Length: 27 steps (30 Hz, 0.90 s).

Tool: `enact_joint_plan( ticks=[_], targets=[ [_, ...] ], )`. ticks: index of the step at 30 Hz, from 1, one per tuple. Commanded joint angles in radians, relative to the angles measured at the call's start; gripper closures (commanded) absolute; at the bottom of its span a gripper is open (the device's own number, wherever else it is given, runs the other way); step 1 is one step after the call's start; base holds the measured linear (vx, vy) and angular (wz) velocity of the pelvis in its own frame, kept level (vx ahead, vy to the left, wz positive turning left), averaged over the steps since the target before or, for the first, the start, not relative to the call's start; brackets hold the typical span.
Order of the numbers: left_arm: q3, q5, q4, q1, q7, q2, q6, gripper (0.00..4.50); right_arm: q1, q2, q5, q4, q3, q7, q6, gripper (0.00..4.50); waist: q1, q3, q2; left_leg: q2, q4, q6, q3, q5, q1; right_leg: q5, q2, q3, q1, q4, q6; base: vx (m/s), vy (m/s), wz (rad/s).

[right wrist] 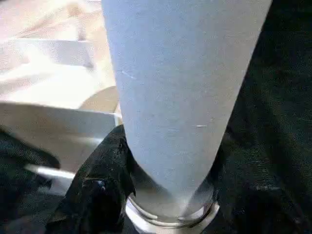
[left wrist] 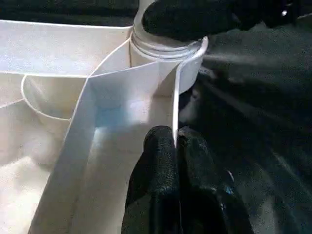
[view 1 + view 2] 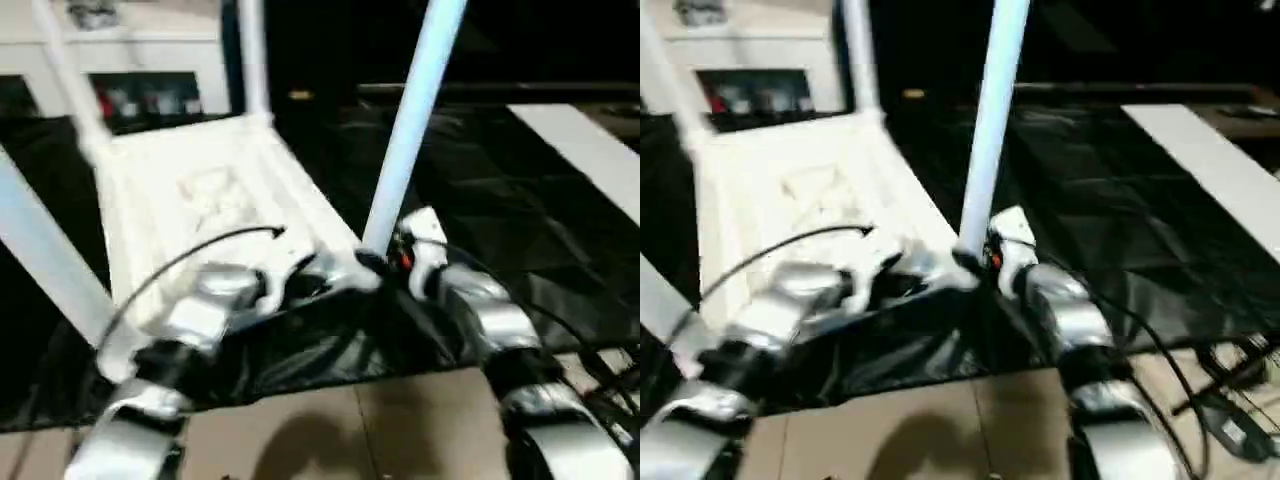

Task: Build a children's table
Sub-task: Rotate leg to tighten

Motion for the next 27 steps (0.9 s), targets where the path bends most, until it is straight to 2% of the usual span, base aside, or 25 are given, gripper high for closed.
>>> enact_joint_plan(
  ticks=[1, 2, 4, 7, 8, 11, 13, 15, 16, 17, 19, 21, 22, 25, 27],
  targets=[
    [-0.044, -0.022, -0.043, -0.037, 0.032, -0.092, 0.001, 4.5, 0.009, 0.124, -0.006, 0.051, 0.096, 0.05, 0.021, 2.49, 0.0, -0.042, 0.0, 0.026, -0.083, -0.004, -0.019, -0.381, 0.001, -0.517, -0.062, 0.047, 0.027, -0.112, -0.117, 0.0, 0.0, 0.0],
    [-0.05, -0.02, -0.046, -0.036, 0.029, -0.095, -0.004, 4.5, 0.012, 0.128, -0.015, 0.045, 0.108, 0.061, -0.001, 2.14, 0.0, -0.043, -0.002, 0.027, -0.084, -0.001, -0.019, -0.38, 0.001, -0.511, -0.062, 0.047, 0.028, -0.111, -0.118, 0.0, 0.0, 0.0],
    [-0.053, -0.018, -0.054, -0.032, 0.022, -0.096, -0.005, 4.5, 0.014, 0.131, -0.021, 0.037, 0.112, 0.075, -0.015, 1.8, 0.001, -0.045, 0.0, 0.028, -0.085, 0.005, -0.017, -0.368, 0.0, -0.454, -0.06, 0.05, 0.028, -0.106, -0.136, 0.0, 0.0, 0.0],
    [-0.056, -0.02, -0.061, -0.025, 0.002, -0.081, -0.013, 4.5, 0.014, 0.12, -0.011, 0.028, 0.105, 0.098, -0.012, 1.71, 0.002, -0.046, 0.0, 0.029, -0.085, 0.014, -0.014, -0.345, -0.003, -0.396, -0.059, 0.053, 0.032, -0.1, -0.159, 0.0, 0.0, 0.0],
    [-0.059, -0.023, -0.065, -0.02, -0.018, -0.068, -0.027, 4.5, 0.016, 0.107, -0.01, 0.021, 0.107, 0.114, -0.02, 1.58, 0.002, -0.046, 0.003, 0.029, -0.086, 0.014, -0.013, -0.344, -0.002, -0.391, -0.059, 0.053, 0.032, -0.099, -0.162, 0.0, 0.0, 0.0],
    [-0.066, -0.035, -0.078, -0.003, -0.097, -0.02, -0.056, 4.5, 0.032, 0.053, -0.012, -0.006, 0.121, 0.186, -0.046, 1.36, 0.004, -0.049, 0.0, 0.029, -0.085, 0.024, -0.012, -0.331, -0.004, -0.371, -0.06, 0.054, 0.036, -0.098, -0.165, 0.0, 0.0, 0.0],
    [-0.074, -0.053, -0.09, 0.011, -0.179, 0.021, -0.083, 4.5, 0.048, 0.006, -0.016, -0.025, 0.134, 0.259, -0.071, 1.36, 0.007, -0.052, 0.0, 0.029, -0.082, 0.042, -0.009, -0.277, -0.009, -0.286, -0.059, 0.055, 0.043, -0.089, -0.188, 0.0, 0.0, 0.0],
    [-0.078, -0.066, -0.102, 0.019, -0.23, 0.046, -0.093, 4.5, 0.056, -0.02, -0.015, -0.033, 0.137, 0.303, -0.082, 1.36, 0.008, -0.055, 0.001, 0.03, -0.08, 0.051, -0.006, -0.244, -0.008, -0.246, -0.058, 0.055, 0.043, -0.084, -0.204, 0.0, 0.0, 0.0],
    [-0.081, -0.076, -0.113, 0.026, -0.276, 0.07, -0.097, 4.5, 0.064, -0.045, -0.012, -0.042, 0.141, 0.346, -0.091, 1.36, 0.014, -0.06, 0.001, 0.029, -0.075, 0.065, -0.004, -0.193, -0.007, -0.169, -0.058, 0.057, 0.048, -0.074, -0.232, 0.0, 0.0, 0.0],
    [-0.082, -0.083, -0.12, 0.031, -0.303, 0.085, -0.098, 4.5, 0.068, -0.061, -0.009, -0.049, 0.144, 0.373, -0.095, 1.36, 0.015, -0.061, 0.001, 0.03, -0.074, 0.071, -0.004, -0.171, -0.008, -0.133, -0.058, 0.057, 0.05, -0.068, -0.242, 0.0, 0.0, 0.0],
    [-0.084, -0.089, -0.12, 0.034, -0.361, 0.123, -0.105, 4.5, 0.083, -0.108, 0.009, -0.076, 0.155, 0.477, -0.092, 1.36, 0.027, -0.061, 0.005, 0.032, -0.07, 0.101, 0.002, -0.128, 0.001, -0.027, -0.054, 0.058, 0.047, -0.057, -0.281, 0.025, -0.006, 0.02],
    [-0.084, -0.089, -0.117, 0.034, -0.373, 0.132, -0.112, 4.5, 0.087, -0.119, 0.013, -0.083, 0.157, 0.502, -0.093, 1.36, 0.035, -0.06, 0.006, 0.033, -0.07, 0.108, 0.003, -0.12, 0.002, -0.007, -0.052, 0.057, 0.047, -0.055, -0.29, 0.0, 0.0, 0.0],
    [-0.082, -0.089, -0.111, 0.032, -0.385, 0.14, -0.115, 4.5, 0.094, -0.133, 0.019, -0.097, 0.161, 0.542, -0.091, 1.36, 0.039, -0.059, 0.004, 0.035, -0.072, 0.102, 0.003, -0.132, 0.0, -0.022, -0.051, 0.054, 0.051, -0.054, -0.289, 0.0, 0.0, 0.0],
    [-0.075, -0.091, -0.092, 0.025, -0.409, 0.159, -0.124, 4.5, 0.11, -0.169, 0.028, -0.126, 0.176, 0.632, -0.085, 1.36, 0.046, -0.056, 0.004, 0.037, -0.073, 0.084, 0.005, -0.177, 0.003, -0.098, -0.054, 0.055, 0.05, -0.061, -0.27, 0.0, 0.0, 0.0],
    [-0.07, -0.094, -0.082, 0.02, -0.423, 0.169, -0.131, 4.5, 0.119, -0.191, 0.035, -0.14, 0.191, 0.683, -0.083, 1.61, 0.05, -0.056, 0.004, 0.038, -0.074, 0.077, 0.005, -0.178, 0.003, -0.115, -0.056, 0.056, 0.05, -0.062, -0.265, 0.0, 0.0, 0.0]
  ],
)
